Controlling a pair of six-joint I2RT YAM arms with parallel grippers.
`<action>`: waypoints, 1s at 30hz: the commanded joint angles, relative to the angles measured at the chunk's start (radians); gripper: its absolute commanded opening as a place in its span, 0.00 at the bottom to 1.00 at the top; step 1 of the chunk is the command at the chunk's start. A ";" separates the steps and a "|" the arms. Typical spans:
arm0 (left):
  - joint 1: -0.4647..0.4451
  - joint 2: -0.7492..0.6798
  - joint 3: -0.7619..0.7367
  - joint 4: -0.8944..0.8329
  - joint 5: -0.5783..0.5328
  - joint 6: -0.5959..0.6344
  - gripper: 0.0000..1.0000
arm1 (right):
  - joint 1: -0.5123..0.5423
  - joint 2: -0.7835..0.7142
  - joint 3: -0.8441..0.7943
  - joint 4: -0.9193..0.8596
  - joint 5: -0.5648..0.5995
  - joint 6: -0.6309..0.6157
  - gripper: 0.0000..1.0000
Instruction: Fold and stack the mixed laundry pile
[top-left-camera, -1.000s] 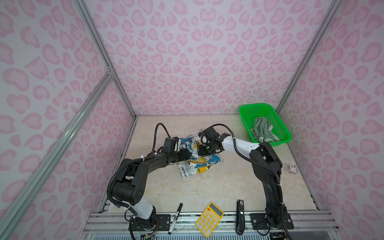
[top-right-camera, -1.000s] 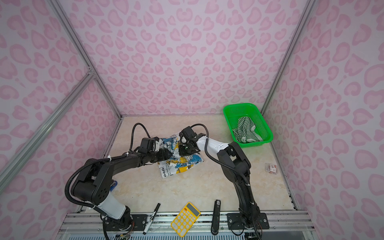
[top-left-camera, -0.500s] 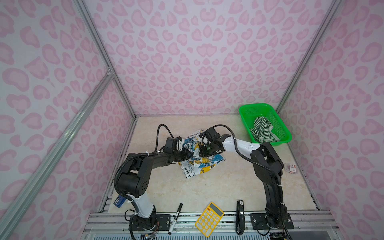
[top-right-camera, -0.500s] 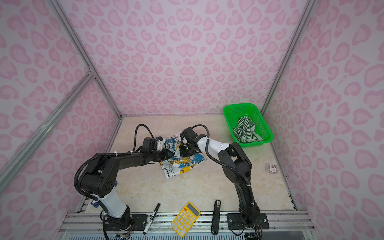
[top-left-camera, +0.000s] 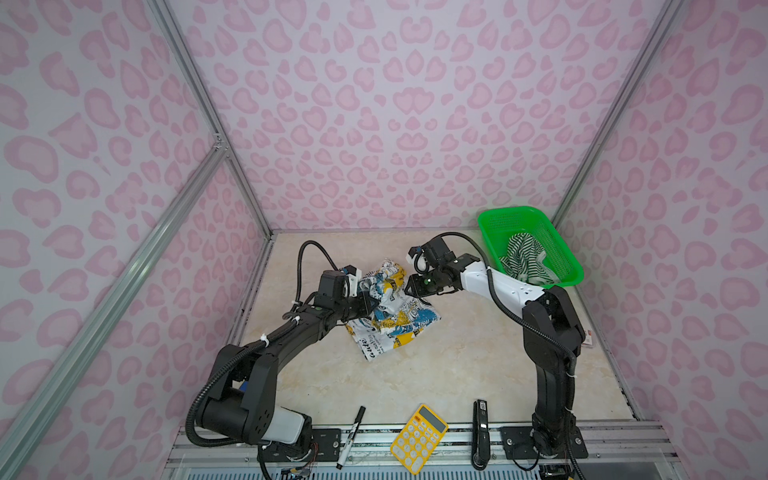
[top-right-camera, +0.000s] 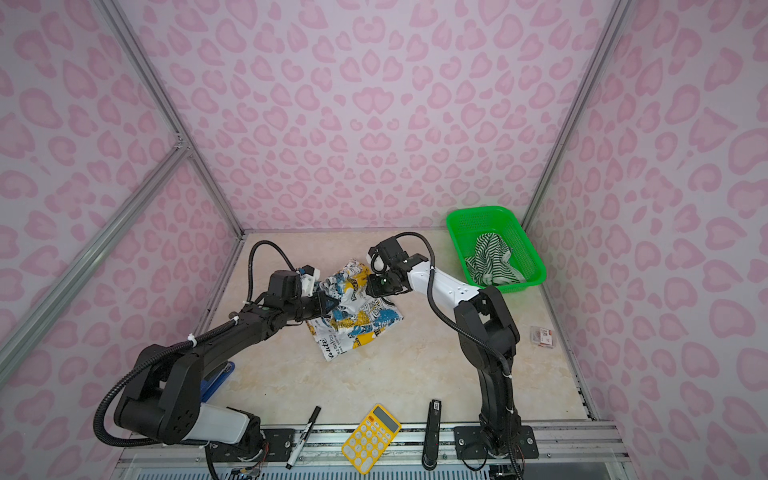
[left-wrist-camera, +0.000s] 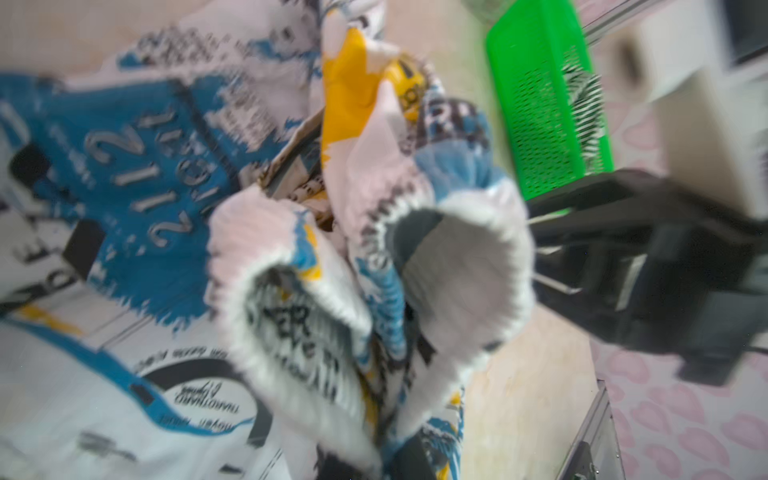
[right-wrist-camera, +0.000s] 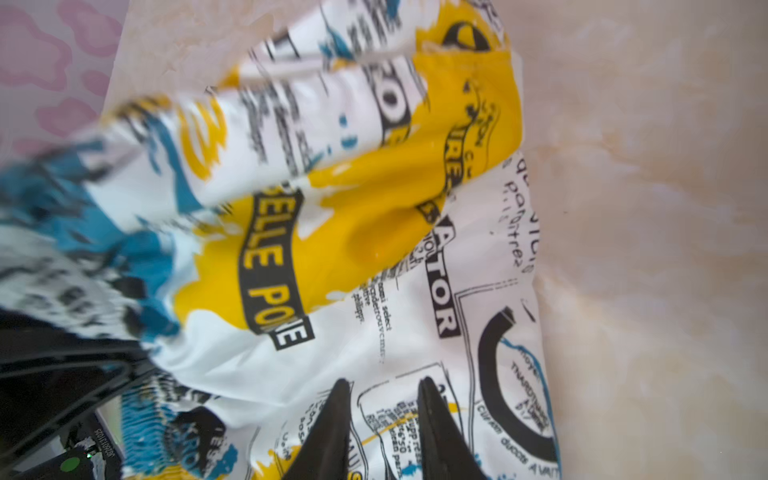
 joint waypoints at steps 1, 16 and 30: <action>0.012 0.078 -0.045 -0.079 -0.084 -0.022 0.04 | -0.001 0.059 0.026 -0.030 0.004 -0.026 0.28; 0.037 0.495 0.406 -0.311 -0.263 0.101 0.03 | 0.091 -0.024 -0.305 -0.045 0.044 0.032 0.13; 0.120 0.393 0.650 -0.463 -0.373 0.212 0.79 | 0.069 -0.182 -0.151 -0.004 -0.087 -0.033 0.28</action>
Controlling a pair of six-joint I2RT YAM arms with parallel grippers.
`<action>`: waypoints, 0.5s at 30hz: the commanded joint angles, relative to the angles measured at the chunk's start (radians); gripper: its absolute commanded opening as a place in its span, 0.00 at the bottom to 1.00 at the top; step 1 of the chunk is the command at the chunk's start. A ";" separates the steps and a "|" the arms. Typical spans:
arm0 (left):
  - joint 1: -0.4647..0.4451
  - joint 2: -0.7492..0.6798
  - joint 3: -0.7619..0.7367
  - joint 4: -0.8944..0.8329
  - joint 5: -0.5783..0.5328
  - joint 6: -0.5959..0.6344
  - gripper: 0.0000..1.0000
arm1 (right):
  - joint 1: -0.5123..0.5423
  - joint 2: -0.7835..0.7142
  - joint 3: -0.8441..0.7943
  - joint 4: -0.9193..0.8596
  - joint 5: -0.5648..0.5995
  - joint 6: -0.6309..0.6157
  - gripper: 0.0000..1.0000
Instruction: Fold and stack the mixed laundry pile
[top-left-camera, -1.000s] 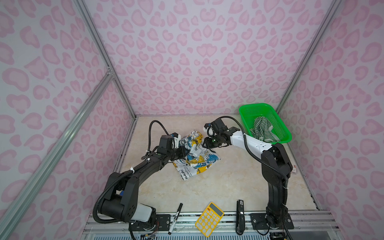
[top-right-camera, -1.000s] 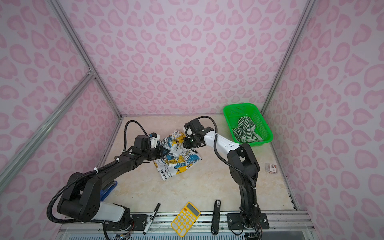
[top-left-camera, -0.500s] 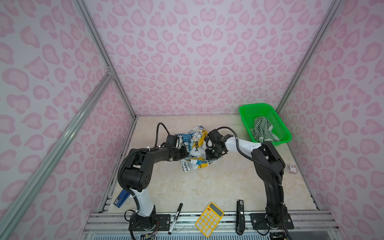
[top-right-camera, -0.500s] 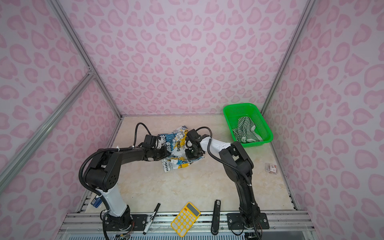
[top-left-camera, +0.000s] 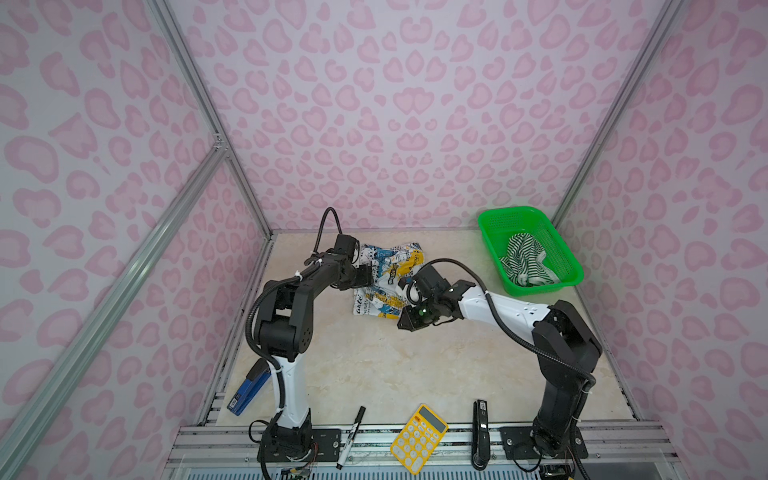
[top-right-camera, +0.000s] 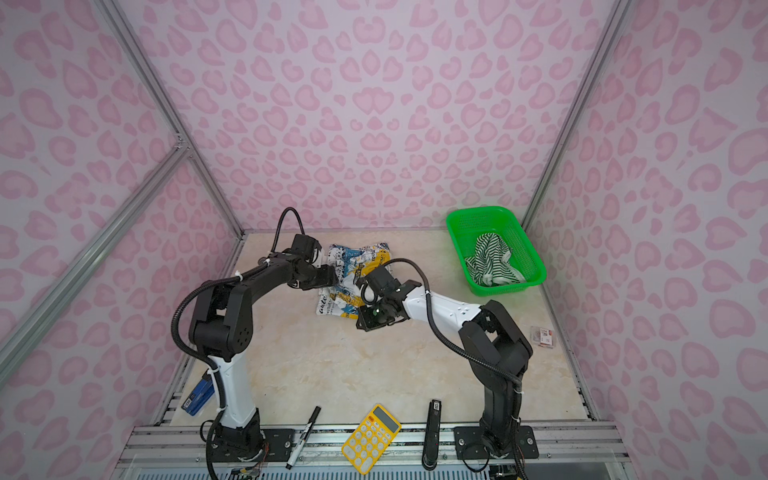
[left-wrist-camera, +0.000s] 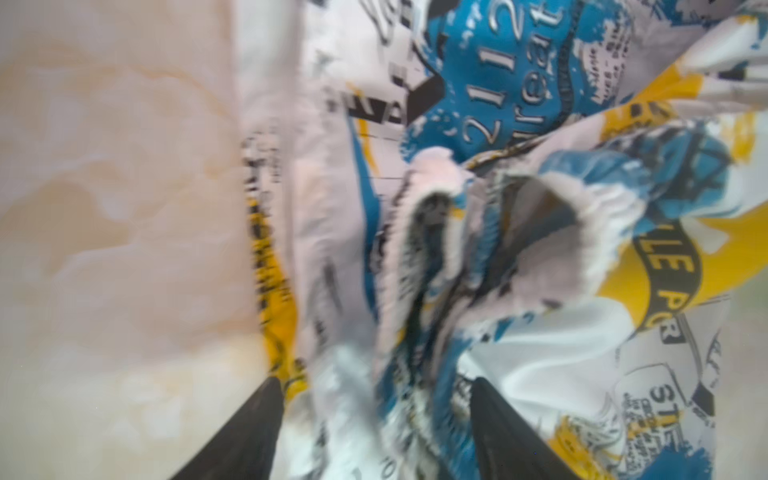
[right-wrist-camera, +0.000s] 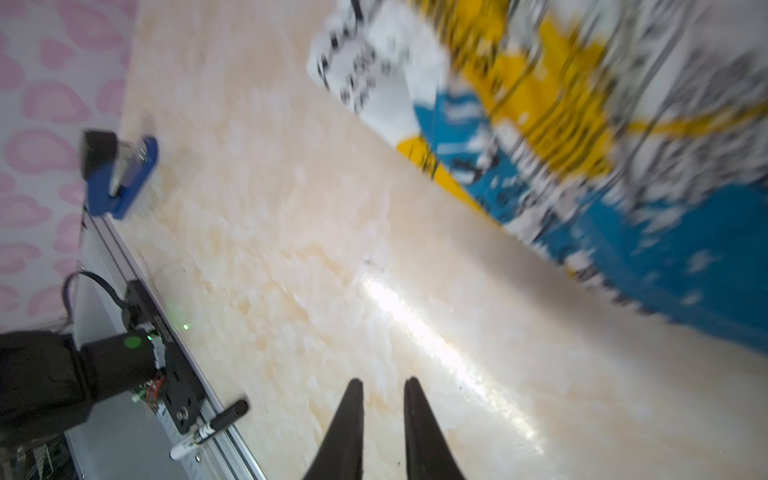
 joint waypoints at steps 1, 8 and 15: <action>0.040 -0.170 -0.067 0.010 -0.059 -0.043 0.81 | -0.088 0.015 0.151 -0.096 0.015 -0.137 0.36; 0.032 -0.478 -0.385 0.101 0.046 -0.130 0.83 | -0.316 0.341 0.521 -0.167 -0.010 -0.285 0.63; -0.007 -0.831 -0.658 0.084 0.055 -0.193 0.87 | -0.387 0.745 1.014 -0.264 -0.120 -0.274 0.72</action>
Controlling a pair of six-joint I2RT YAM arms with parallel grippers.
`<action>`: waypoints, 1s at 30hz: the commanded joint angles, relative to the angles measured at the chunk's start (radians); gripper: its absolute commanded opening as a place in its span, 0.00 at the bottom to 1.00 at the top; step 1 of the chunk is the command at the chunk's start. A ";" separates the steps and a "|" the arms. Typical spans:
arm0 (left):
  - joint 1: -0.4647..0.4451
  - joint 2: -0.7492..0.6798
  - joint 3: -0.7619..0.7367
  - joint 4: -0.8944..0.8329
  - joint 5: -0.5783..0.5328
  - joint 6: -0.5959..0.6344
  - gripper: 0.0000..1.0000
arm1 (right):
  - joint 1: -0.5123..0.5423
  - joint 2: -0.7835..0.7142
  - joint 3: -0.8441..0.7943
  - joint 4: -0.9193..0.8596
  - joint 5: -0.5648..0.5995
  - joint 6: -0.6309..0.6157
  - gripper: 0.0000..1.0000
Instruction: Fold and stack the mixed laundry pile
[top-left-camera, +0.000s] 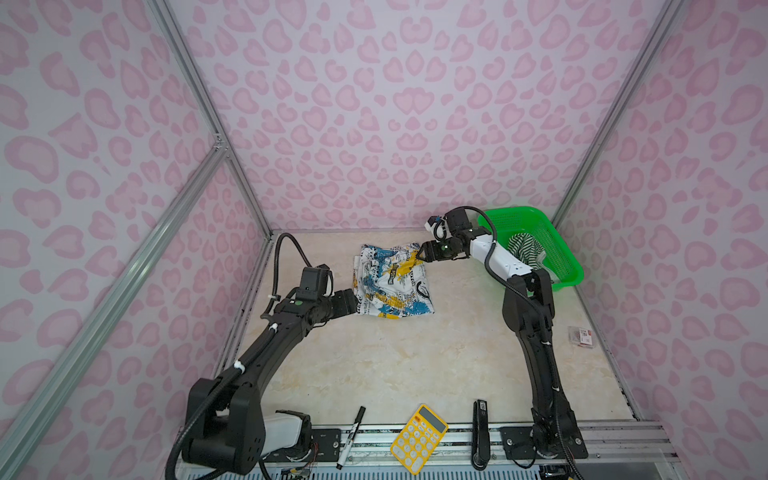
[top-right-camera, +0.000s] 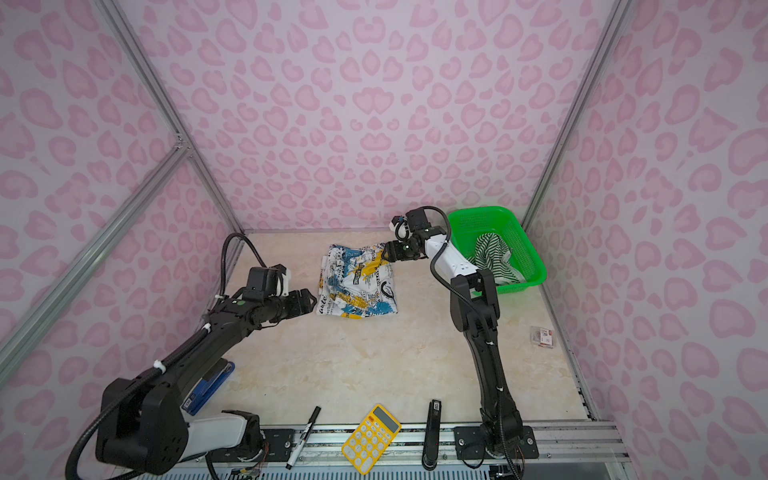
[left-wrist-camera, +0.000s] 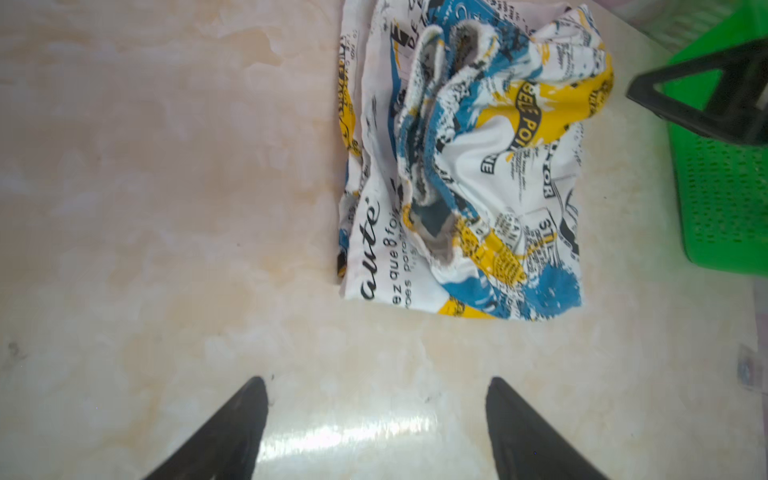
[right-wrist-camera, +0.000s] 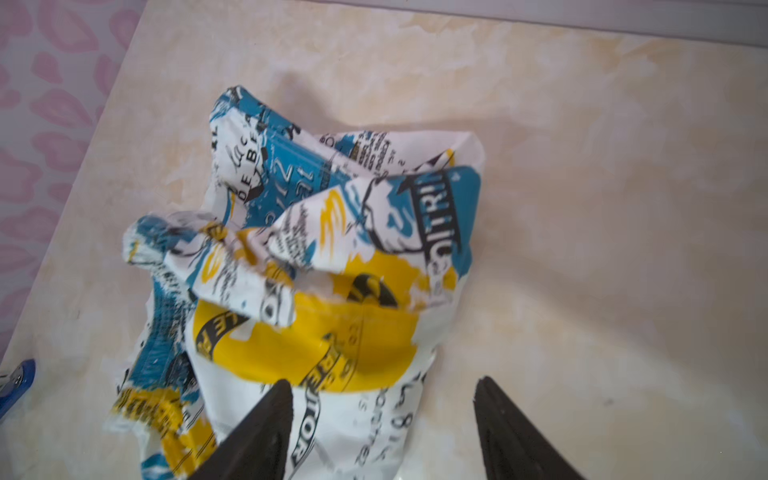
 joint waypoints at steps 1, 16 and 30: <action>-0.015 -0.128 -0.070 -0.001 0.014 -0.041 0.89 | -0.008 0.142 0.191 -0.101 -0.076 -0.008 0.71; -0.087 -0.185 -0.255 0.166 0.126 -0.097 0.83 | 0.073 -0.141 -0.462 0.163 0.088 0.288 0.05; -0.167 0.405 -0.039 0.367 0.049 -0.178 0.31 | 0.285 -0.706 -1.203 0.476 0.316 0.623 0.18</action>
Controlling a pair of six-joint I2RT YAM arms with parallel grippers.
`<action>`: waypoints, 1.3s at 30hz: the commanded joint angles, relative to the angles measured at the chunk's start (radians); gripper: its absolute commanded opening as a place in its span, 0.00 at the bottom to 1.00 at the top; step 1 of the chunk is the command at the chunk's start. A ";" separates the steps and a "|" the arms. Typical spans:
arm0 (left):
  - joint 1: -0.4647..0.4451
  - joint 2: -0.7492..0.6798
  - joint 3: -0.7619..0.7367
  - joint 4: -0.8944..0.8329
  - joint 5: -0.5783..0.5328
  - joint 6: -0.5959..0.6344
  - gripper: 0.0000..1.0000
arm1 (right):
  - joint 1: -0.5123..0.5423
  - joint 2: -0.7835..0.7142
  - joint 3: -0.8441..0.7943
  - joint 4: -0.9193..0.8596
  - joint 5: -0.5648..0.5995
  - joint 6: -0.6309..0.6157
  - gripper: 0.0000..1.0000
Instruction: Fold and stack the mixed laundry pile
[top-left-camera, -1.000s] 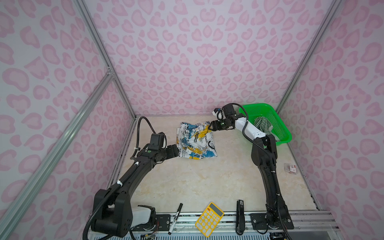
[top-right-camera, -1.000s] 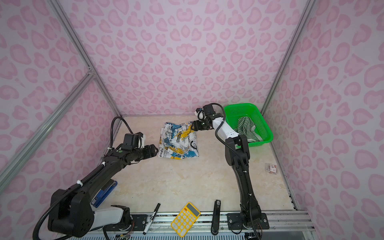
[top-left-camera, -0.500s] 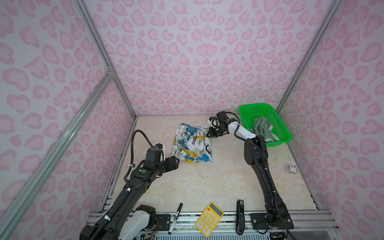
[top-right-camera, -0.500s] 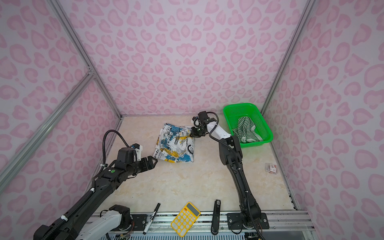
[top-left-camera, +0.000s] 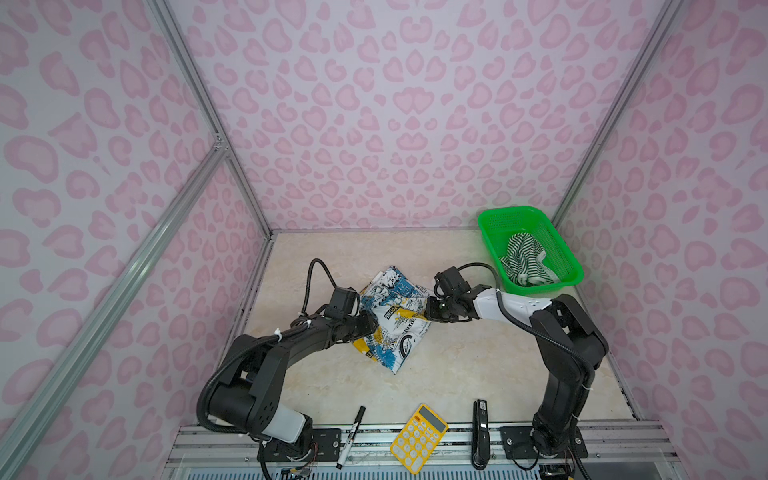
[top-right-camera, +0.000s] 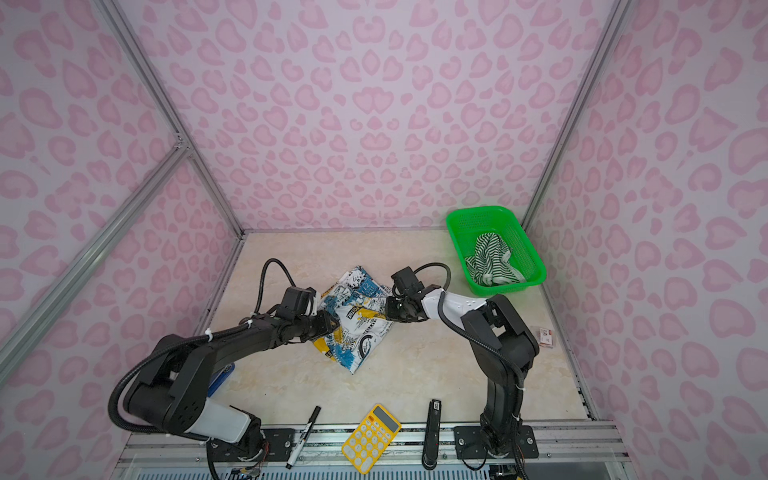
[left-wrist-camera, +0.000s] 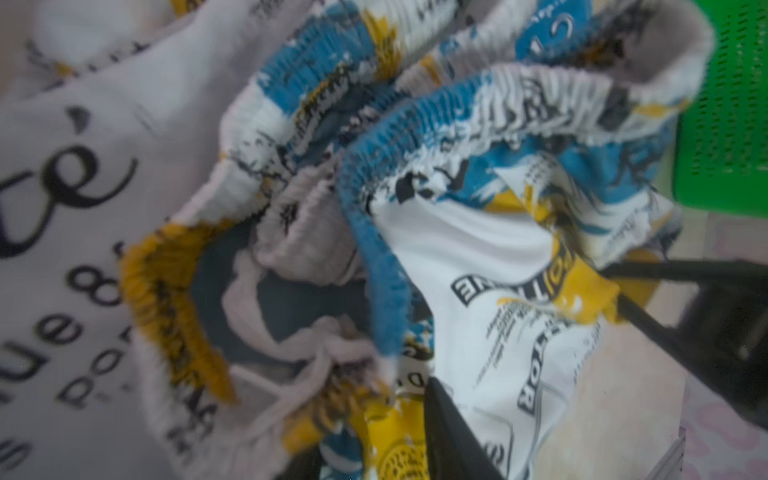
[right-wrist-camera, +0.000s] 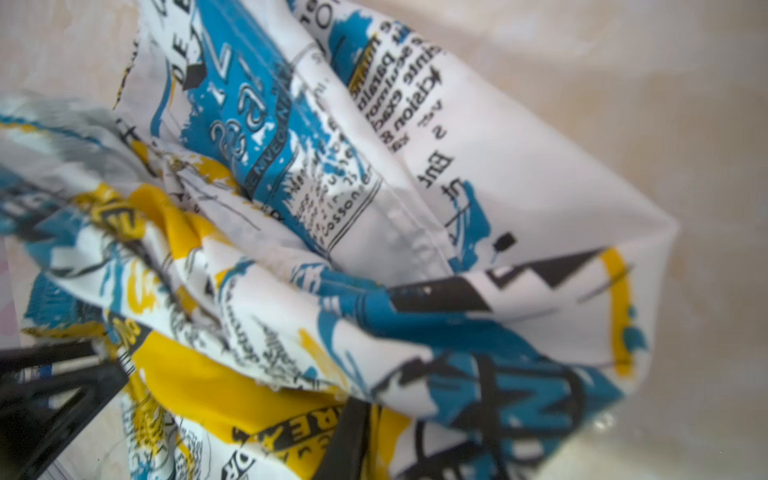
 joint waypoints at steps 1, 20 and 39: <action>0.006 0.108 0.105 -0.006 -0.058 0.038 0.28 | 0.038 -0.059 -0.049 0.031 0.044 0.053 0.20; 0.148 0.105 0.348 -0.388 -0.134 0.279 0.86 | -0.064 -0.019 0.190 -0.264 -0.065 -0.349 0.59; 0.289 0.311 0.423 -0.299 -0.023 0.222 0.16 | -0.089 -0.080 0.167 -0.255 -0.051 -0.345 0.58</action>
